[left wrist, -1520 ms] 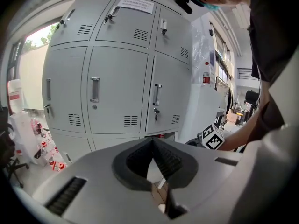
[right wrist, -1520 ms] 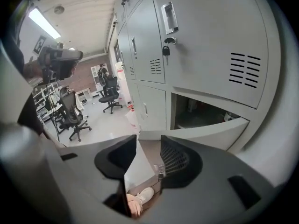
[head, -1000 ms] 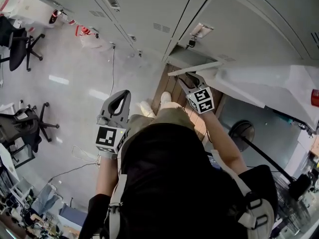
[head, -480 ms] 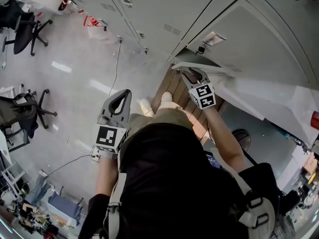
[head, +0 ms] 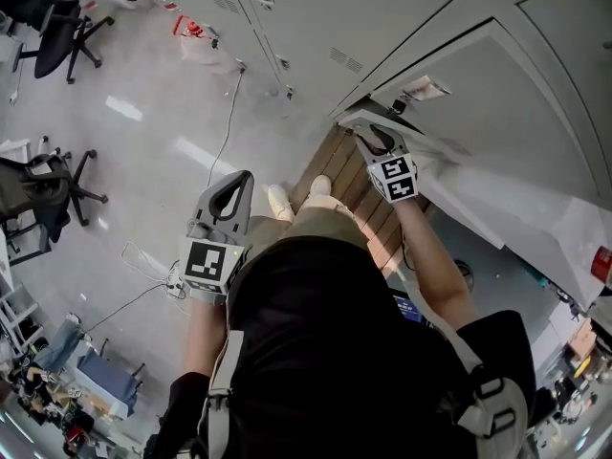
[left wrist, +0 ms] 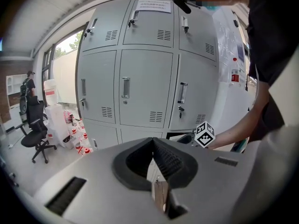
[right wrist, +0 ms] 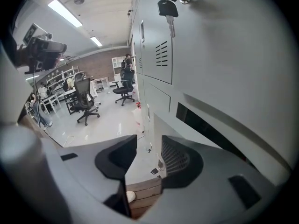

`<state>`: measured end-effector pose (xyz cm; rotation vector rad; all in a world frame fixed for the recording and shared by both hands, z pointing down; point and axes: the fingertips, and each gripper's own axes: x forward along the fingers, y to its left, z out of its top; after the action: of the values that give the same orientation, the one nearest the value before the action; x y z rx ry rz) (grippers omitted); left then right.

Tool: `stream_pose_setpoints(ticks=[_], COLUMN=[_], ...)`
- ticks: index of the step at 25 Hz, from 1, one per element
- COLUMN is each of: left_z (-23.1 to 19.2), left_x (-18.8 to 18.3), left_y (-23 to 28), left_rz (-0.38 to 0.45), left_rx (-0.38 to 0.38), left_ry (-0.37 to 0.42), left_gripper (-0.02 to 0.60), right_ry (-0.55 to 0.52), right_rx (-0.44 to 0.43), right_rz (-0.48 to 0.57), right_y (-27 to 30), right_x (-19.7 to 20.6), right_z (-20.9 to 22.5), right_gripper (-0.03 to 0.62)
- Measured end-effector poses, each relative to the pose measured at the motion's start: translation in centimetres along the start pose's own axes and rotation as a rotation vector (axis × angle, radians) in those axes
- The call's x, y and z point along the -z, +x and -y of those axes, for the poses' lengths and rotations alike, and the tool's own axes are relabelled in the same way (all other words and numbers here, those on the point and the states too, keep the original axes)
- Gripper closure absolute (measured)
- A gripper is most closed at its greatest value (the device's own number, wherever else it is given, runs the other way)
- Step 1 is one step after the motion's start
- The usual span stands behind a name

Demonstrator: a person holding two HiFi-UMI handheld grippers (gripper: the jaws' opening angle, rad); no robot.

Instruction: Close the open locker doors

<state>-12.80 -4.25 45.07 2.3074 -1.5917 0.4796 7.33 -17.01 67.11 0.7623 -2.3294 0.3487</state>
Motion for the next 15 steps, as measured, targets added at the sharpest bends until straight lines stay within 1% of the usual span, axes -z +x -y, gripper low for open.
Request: stream_pose_setpoints(ticks=[5,15], left_z=[-0.3,-0.8], left_x=[0.3,0.6], left_y=[-0.3,-0.6], left_rz=[-0.005,-0.009], left_rx=[-0.031,-0.066], left_ry=[-0.014,-0.028], left_gripper=[0.572,0.572], right_ry=[-0.023,-0.066], right_rx=[0.002,0.040], right_rz=[-0.016,-0.050], right_y=[0.9,2.4], right_x=[-0.1,-0.1], right_z=[1.1,3.3], right_gripper=[0.428,0.388])
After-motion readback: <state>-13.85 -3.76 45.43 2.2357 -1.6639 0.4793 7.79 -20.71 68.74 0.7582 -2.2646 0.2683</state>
